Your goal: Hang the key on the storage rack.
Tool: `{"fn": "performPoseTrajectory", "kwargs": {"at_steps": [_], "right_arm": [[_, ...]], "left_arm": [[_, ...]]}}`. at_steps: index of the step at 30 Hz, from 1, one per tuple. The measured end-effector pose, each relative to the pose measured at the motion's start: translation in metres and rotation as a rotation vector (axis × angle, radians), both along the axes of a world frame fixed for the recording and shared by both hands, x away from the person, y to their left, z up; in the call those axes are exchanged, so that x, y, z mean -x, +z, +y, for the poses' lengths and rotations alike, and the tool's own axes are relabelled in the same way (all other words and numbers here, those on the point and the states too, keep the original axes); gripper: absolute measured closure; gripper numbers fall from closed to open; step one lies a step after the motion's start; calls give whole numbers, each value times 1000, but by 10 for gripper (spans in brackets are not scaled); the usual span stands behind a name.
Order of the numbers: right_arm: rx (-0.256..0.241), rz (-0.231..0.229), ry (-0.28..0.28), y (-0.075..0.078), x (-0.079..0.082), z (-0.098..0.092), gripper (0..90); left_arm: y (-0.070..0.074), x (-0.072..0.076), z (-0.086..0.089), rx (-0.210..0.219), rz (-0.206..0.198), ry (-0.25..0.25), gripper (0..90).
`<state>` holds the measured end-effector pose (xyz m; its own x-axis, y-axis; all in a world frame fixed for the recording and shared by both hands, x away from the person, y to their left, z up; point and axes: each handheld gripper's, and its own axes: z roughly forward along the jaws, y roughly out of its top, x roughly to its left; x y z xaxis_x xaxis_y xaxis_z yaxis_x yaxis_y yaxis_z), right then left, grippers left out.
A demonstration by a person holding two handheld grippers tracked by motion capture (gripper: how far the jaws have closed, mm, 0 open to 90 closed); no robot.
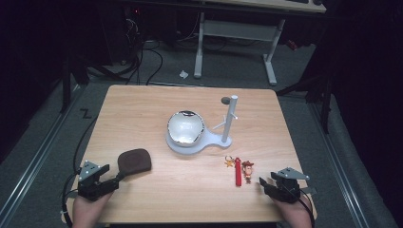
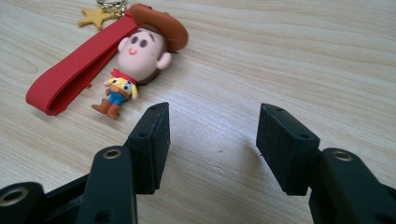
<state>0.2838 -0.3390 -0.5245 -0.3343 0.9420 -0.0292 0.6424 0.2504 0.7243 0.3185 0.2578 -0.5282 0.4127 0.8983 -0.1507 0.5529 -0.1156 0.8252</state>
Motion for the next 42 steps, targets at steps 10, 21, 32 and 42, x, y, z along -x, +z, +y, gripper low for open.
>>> {"fn": "performPoseTrajectory", "kwargs": {"at_steps": [10,21,32,42], "right_arm": [[-5,-2,-7,1,0,1,451],[-6,1,-2,0,0,1,454],[-16,-7,-2,-1,1,1,475],[-19,36,6,2,-4,5,463]], "left_arm": [[-2,0,3,16,4,0,297],[-2,0,1,-3,1,-3,297],[-2,0,3,14,4,7,282],[-1,-1,-1,-14,-8,-27,285]]}}
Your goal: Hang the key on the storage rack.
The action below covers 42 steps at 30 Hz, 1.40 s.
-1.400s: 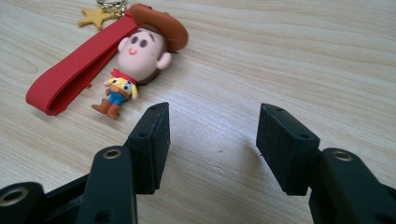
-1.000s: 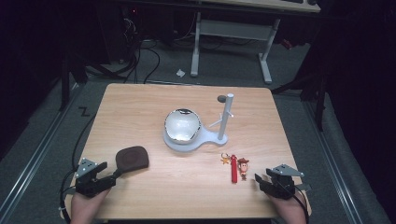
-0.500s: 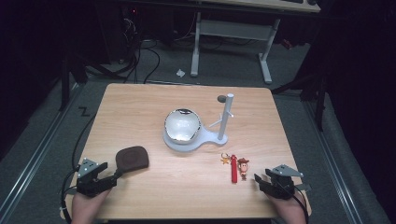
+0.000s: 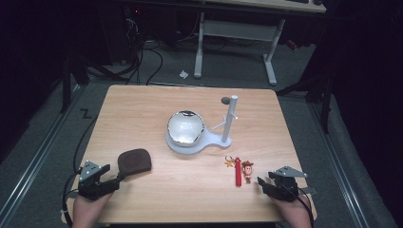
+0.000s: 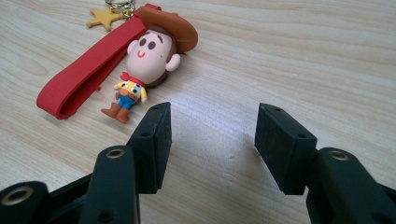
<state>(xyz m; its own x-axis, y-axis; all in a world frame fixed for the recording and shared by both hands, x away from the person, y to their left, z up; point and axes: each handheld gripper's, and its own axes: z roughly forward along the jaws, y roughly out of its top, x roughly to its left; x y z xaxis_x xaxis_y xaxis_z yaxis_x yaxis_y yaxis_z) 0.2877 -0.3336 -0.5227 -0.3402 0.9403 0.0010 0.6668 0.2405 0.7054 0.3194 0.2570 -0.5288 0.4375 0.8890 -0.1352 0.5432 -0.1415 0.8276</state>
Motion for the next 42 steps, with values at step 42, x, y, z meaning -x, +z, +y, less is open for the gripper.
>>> {"fn": "performPoseTrajectory", "kwargs": {"at_steps": [42], "right_arm": [[121,114,189,37,-1,80,718]], "left_arm": [[0,-2,8,46,7,7,293]]}}
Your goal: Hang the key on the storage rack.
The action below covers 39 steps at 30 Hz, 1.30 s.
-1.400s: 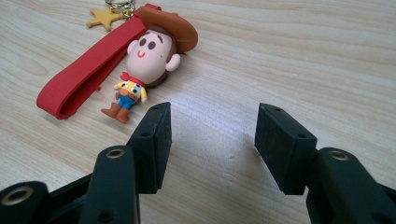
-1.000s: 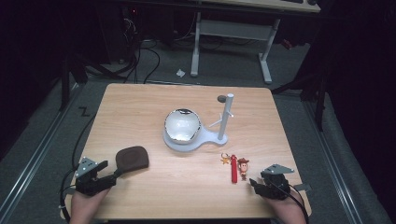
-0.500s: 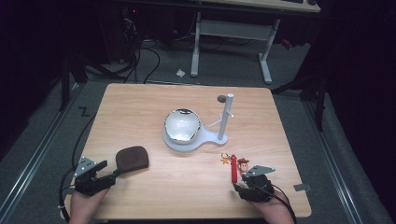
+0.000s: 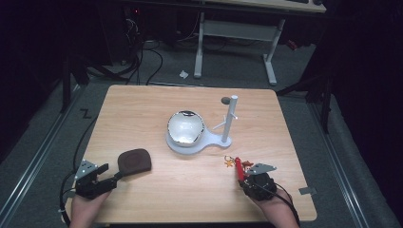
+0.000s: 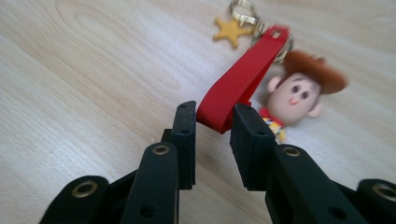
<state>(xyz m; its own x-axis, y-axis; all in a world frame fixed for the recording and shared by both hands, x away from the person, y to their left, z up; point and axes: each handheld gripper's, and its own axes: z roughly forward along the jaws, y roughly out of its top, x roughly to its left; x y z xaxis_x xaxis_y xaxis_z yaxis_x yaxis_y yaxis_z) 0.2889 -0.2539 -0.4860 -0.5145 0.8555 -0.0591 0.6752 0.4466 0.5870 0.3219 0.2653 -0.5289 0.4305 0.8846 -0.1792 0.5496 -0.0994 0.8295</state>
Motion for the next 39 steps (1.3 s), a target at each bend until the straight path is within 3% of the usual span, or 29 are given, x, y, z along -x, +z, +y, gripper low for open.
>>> {"fn": "performPoseTrajectory", "kwargs": {"at_steps": [5,9,18,26,35,39], "right_arm": [[-11,-66,-14,25,0,-6,738],[-19,-92,-23,37,-7,-8,745],[-37,-163,-73,58,-56,-8,771],[-15,-144,-123,49,-96,-6,664],[22,-90,-112,37,-82,-12,650],[21,-32,-110,31,-72,-18,639]], "left_arm": [[0,0,-3,-10,2,-10,294],[-1,0,-5,-10,5,-11,294],[-2,-1,-3,-5,14,-14,295],[-3,-1,-2,-3,19,-18,295],[-3,-1,-2,-5,24,-16,295],[-3,0,-3,-8,24,-19,295]]}}
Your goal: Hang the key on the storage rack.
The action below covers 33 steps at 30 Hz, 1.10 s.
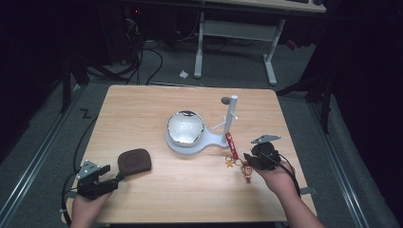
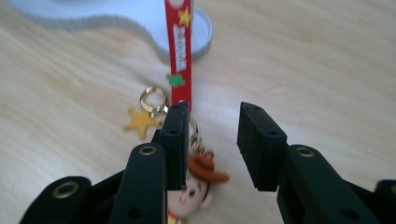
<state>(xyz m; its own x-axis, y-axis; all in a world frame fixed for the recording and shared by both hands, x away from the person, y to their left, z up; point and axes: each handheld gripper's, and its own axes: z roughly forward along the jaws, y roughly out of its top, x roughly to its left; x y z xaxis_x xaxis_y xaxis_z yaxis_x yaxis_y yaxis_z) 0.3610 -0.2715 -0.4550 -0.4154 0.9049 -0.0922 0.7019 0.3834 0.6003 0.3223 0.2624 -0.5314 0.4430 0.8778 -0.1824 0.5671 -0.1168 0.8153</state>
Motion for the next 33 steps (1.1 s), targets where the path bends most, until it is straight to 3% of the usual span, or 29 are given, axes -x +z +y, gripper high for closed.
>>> {"fn": "performPoseTrajectory", "kwargs": {"at_steps": [8,19,24,28,29,33], "right_arm": [[41,111,-1,-14,12,-5,584],[25,242,-21,-26,10,-9,535],[4,306,-15,-32,1,-9,523],[31,329,1,-33,-4,-4,533],[45,354,12,-34,-6,-1,554],[80,364,34,-32,-8,4,600]], "left_arm": [[0,-1,0,1,1,-1,295],[0,-1,1,5,1,-4,295],[0,-1,2,9,0,-2,295],[0,-2,3,12,0,-1,295],[0,-2,3,14,0,1,295],[0,-1,4,17,-1,1,295]]}}
